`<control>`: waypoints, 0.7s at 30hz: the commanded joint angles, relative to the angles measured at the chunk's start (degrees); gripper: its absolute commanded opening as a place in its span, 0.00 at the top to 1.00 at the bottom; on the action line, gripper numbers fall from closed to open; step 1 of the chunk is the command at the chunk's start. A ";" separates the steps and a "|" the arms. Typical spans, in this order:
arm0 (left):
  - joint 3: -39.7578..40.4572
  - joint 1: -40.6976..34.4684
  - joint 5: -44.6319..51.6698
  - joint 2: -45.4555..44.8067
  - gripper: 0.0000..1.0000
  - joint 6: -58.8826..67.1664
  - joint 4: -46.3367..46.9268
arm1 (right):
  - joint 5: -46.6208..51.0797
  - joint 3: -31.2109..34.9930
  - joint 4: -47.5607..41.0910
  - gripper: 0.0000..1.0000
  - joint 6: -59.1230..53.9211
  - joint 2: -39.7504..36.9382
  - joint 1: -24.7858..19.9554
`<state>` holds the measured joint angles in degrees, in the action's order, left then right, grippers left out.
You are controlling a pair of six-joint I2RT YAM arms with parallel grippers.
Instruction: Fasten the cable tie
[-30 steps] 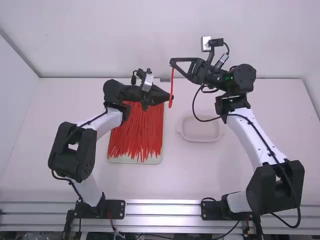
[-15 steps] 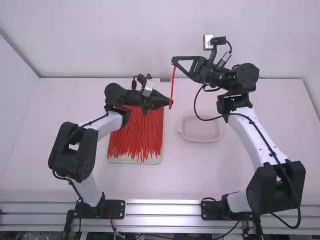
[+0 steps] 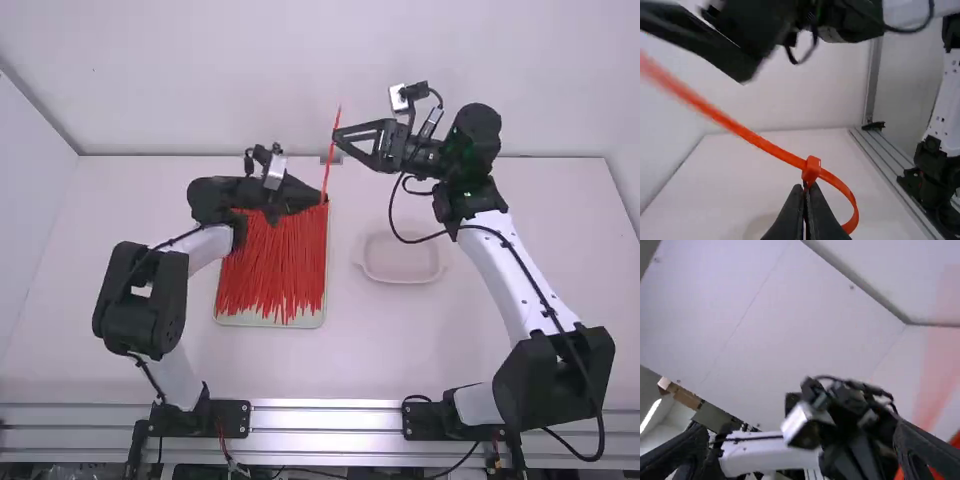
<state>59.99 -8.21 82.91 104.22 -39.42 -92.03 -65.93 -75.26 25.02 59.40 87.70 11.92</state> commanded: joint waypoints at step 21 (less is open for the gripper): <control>11.41 0.55 -0.09 0.02 0.98 -13.84 -0.63 | -2.56 -1.16 -8.68 0.21 -17.22 -1.11 2.82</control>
<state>69.84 -6.98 82.87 104.25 -52.18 -92.23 -69.45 -75.26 15.73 42.44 87.68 14.63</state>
